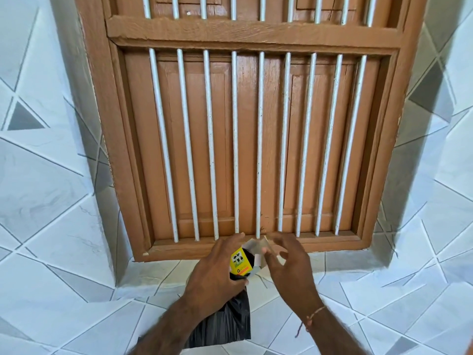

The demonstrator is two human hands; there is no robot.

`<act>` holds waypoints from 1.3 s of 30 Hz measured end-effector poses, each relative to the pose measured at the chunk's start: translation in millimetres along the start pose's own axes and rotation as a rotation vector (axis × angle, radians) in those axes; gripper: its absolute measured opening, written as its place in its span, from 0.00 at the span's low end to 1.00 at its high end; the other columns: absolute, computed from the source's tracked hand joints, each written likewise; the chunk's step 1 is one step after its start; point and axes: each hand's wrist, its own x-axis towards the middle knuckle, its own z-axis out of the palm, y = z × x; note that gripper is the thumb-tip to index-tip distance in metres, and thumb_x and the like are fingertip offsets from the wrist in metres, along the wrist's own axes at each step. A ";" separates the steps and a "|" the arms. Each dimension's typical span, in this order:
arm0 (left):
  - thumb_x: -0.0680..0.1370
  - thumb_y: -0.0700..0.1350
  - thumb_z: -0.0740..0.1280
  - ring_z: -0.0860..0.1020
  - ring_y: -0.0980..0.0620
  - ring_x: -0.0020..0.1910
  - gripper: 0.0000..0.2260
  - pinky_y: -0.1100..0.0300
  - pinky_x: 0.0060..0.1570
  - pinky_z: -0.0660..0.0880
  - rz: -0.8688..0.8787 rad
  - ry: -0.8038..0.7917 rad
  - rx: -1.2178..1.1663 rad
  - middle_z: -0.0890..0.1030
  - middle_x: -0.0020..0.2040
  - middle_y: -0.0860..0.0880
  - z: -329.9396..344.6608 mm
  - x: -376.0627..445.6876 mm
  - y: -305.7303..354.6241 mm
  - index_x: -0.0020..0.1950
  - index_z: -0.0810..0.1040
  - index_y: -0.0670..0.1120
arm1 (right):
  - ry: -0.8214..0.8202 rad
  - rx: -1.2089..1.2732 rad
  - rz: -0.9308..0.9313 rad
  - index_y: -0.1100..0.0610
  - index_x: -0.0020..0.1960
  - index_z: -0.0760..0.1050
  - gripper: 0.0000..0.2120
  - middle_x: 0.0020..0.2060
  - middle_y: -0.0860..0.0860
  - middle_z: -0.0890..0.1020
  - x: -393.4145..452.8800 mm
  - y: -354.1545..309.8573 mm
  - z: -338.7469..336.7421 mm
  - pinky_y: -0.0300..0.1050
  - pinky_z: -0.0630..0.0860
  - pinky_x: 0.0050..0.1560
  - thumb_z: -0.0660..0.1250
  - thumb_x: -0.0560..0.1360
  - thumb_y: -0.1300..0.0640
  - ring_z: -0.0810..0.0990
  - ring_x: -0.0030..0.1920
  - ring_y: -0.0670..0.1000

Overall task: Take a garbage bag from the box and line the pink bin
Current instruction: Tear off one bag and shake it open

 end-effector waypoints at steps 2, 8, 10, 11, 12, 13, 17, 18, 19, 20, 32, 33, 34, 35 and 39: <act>0.67 0.56 0.74 0.73 0.57 0.62 0.39 0.59 0.57 0.75 -0.012 -0.001 -0.017 0.67 0.69 0.61 -1.0 -0.1 1.0 0.71 0.56 0.64 | -0.002 0.088 0.200 0.51 0.57 0.76 0.15 0.50 0.46 0.81 5.2 2.5 -2.0 0.39 0.78 0.48 0.72 0.72 0.60 0.80 0.50 0.45; 0.67 0.56 0.74 0.74 0.59 0.55 0.32 0.66 0.50 0.73 0.008 -0.016 -0.020 0.68 0.58 0.62 -5.9 -1.8 6.9 0.66 0.60 0.66 | -0.009 0.375 0.343 0.53 0.47 0.82 0.05 0.43 0.52 0.86 -2.0 -2.8 1.6 0.48 0.84 0.38 0.67 0.77 0.58 0.85 0.43 0.52; 0.67 0.56 0.74 0.74 0.57 0.55 0.32 0.66 0.49 0.71 -0.006 -0.025 -0.001 0.69 0.60 0.61 -6.3 -1.1 7.1 0.66 0.62 0.65 | -0.054 0.377 0.302 0.53 0.47 0.82 0.06 0.43 0.50 0.86 -6.5 -6.6 4.7 0.49 0.84 0.38 0.67 0.77 0.53 0.84 0.44 0.49; 0.67 0.56 0.74 0.75 0.56 0.55 0.31 0.66 0.49 0.71 -0.014 -0.029 0.007 0.69 0.60 0.60 -6.9 -0.7 7.0 0.66 0.63 0.64 | -0.028 0.359 0.290 0.53 0.47 0.82 0.06 0.43 0.50 0.86 -7.6 -8.4 6.3 0.49 0.84 0.37 0.67 0.77 0.53 0.84 0.43 0.49; 0.67 0.56 0.74 0.75 0.56 0.55 0.31 0.65 0.49 0.72 -0.019 -0.033 0.010 0.69 0.61 0.60 -7.3 -0.5 6.6 0.66 0.64 0.64 | 0.025 0.349 0.295 0.53 0.45 0.82 0.05 0.42 0.51 0.86 -7.5 -8.9 7.6 0.49 0.84 0.36 0.67 0.77 0.55 0.84 0.42 0.51; 0.67 0.56 0.75 0.75 0.56 0.54 0.30 0.64 0.49 0.73 -0.021 -0.034 0.007 0.69 0.60 0.60 -7.5 -0.3 6.5 0.65 0.64 0.63 | 0.084 0.357 0.322 0.54 0.44 0.82 0.06 0.41 0.53 0.86 -6.5 -8.8 8.2 0.48 0.83 0.34 0.66 0.77 0.57 0.83 0.40 0.52; 0.66 0.55 0.75 0.76 0.55 0.52 0.28 0.63 0.47 0.74 -0.022 -0.037 0.000 0.70 0.59 0.59 -6.5 -1.8 8.6 0.62 0.65 0.63 | 0.124 0.451 0.483 0.53 0.41 0.81 0.11 0.41 0.54 0.85 -3.6 -11.8 5.2 0.44 0.81 0.33 0.63 0.79 0.57 0.83 0.41 0.54; 0.67 0.55 0.75 0.76 0.54 0.52 0.28 0.63 0.47 0.74 -0.024 -0.039 0.024 0.69 0.60 0.58 -6.5 -1.8 9.8 0.62 0.65 0.63 | 0.092 0.457 0.469 0.53 0.42 0.82 0.10 0.42 0.54 0.85 -4.1 -13.2 4.3 0.44 0.82 0.33 0.64 0.79 0.56 0.83 0.43 0.55; 0.67 0.55 0.74 0.76 0.54 0.52 0.28 0.63 0.47 0.74 -0.029 -0.038 0.052 0.69 0.60 0.58 -7.1 -1.1 10.6 0.63 0.65 0.63 | 0.059 0.459 0.443 0.52 0.43 0.83 0.09 0.42 0.53 0.85 -5.2 -15.2 4.1 0.44 0.82 0.34 0.65 0.78 0.55 0.84 0.44 0.54; 0.68 0.55 0.74 0.76 0.53 0.53 0.28 0.62 0.47 0.74 -0.036 -0.035 0.078 0.69 0.60 0.57 -8.1 0.0 11.3 0.63 0.64 0.63 | 0.029 0.446 0.415 0.51 0.44 0.83 0.08 0.43 0.51 0.86 -6.4 -16.0 5.1 0.45 0.82 0.35 0.65 0.77 0.53 0.83 0.44 0.53; 0.68 0.56 0.71 0.79 0.51 0.49 0.28 0.58 0.43 0.77 -0.043 0.010 0.165 0.69 0.57 0.54 -3.0 4.5 19.0 0.64 0.64 0.60 | 0.140 0.103 0.196 0.48 0.39 0.74 0.09 0.38 0.43 0.82 -25.6 -17.3 32.9 0.31 0.73 0.41 0.69 0.75 0.58 0.81 0.41 0.41; 0.68 0.56 0.71 0.79 0.51 0.49 0.28 0.57 0.44 0.78 -0.041 0.015 0.168 0.70 0.57 0.54 -2.8 4.6 18.4 0.64 0.64 0.59 | 0.137 0.120 0.211 0.49 0.38 0.74 0.10 0.37 0.43 0.82 -25.1 -16.6 33.8 0.28 0.72 0.39 0.68 0.75 0.58 0.81 0.41 0.40; 0.68 0.56 0.71 0.79 0.51 0.49 0.28 0.56 0.44 0.78 -0.042 0.016 0.170 0.70 0.57 0.54 -2.7 4.6 18.7 0.64 0.64 0.58 | 0.135 0.132 0.218 0.49 0.37 0.74 0.10 0.36 0.44 0.82 -24.7 -15.5 34.8 0.27 0.71 0.38 0.67 0.76 0.59 0.80 0.42 0.39; 0.68 0.56 0.71 0.79 0.50 0.49 0.28 0.55 0.44 0.78 -0.044 0.014 0.172 0.70 0.57 0.54 -2.7 4.7 19.6 0.65 0.64 0.58 | 0.135 0.136 0.215 0.49 0.37 0.74 0.10 0.36 0.44 0.82 -24.9 -14.1 35.8 0.27 0.72 0.39 0.67 0.76 0.59 0.80 0.43 0.39; 0.70 0.57 0.70 0.79 0.50 0.49 0.28 0.55 0.45 0.79 -0.038 0.005 0.190 0.70 0.59 0.54 -2.7 5.7 21.7 0.66 0.62 0.59 | 0.132 0.109 0.174 0.48 0.39 0.76 0.08 0.37 0.44 0.83 -27.3 -10.2 40.4 0.30 0.73 0.43 0.67 0.76 0.55 0.81 0.44 0.45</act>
